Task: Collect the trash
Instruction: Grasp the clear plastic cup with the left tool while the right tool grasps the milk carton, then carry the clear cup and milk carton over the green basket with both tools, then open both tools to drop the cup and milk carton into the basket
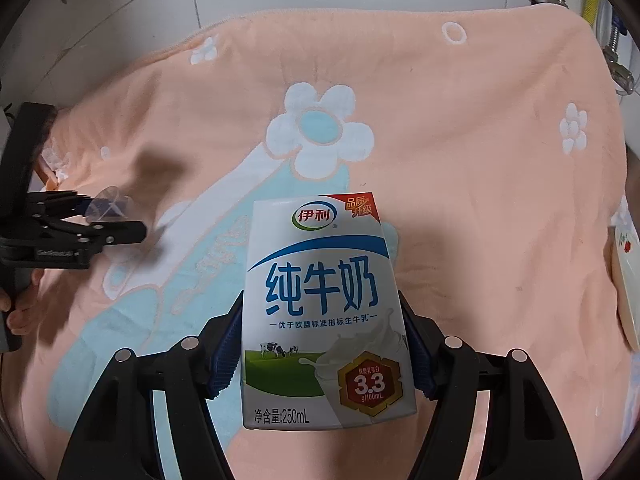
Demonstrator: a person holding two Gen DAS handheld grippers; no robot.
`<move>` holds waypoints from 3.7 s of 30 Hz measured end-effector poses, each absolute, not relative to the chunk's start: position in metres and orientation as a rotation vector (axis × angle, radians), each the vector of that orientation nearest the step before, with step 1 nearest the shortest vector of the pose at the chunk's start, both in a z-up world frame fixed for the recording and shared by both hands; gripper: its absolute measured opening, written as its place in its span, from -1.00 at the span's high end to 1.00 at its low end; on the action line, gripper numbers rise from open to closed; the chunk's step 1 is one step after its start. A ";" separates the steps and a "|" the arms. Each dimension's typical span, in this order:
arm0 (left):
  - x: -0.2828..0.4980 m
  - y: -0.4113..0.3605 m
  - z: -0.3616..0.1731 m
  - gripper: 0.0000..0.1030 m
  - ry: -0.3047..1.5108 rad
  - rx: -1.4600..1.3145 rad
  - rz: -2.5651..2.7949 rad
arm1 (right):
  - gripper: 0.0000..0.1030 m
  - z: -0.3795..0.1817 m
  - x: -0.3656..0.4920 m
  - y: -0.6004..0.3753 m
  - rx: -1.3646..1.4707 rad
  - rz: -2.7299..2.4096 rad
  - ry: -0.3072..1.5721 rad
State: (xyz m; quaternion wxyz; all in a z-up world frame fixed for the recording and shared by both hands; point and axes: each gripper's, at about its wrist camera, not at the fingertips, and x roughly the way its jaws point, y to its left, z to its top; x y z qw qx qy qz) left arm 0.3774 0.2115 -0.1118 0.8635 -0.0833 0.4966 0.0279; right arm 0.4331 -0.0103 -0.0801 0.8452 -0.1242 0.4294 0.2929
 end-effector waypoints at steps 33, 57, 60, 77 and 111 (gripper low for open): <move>0.260 0.103 -0.029 -0.14 0.870 -0.128 -0.204 | -0.28 -0.034 0.267 -0.106 -0.158 0.458 0.834; 0.193 -0.023 -0.016 -0.14 0.840 -0.061 -0.479 | -0.28 -0.046 0.109 -0.223 -0.100 0.179 0.780; 0.191 -0.039 -0.018 -0.14 0.848 -0.052 -0.512 | -0.29 -0.053 0.098 -0.235 -0.085 0.144 0.786; 0.175 -0.114 -0.033 -0.14 0.888 0.003 -0.631 | -0.29 -0.106 0.052 -0.294 0.097 0.003 0.846; 0.158 -0.195 -0.072 -0.19 0.988 0.096 -0.743 | -0.48 -0.099 0.011 -0.317 0.194 -0.035 0.798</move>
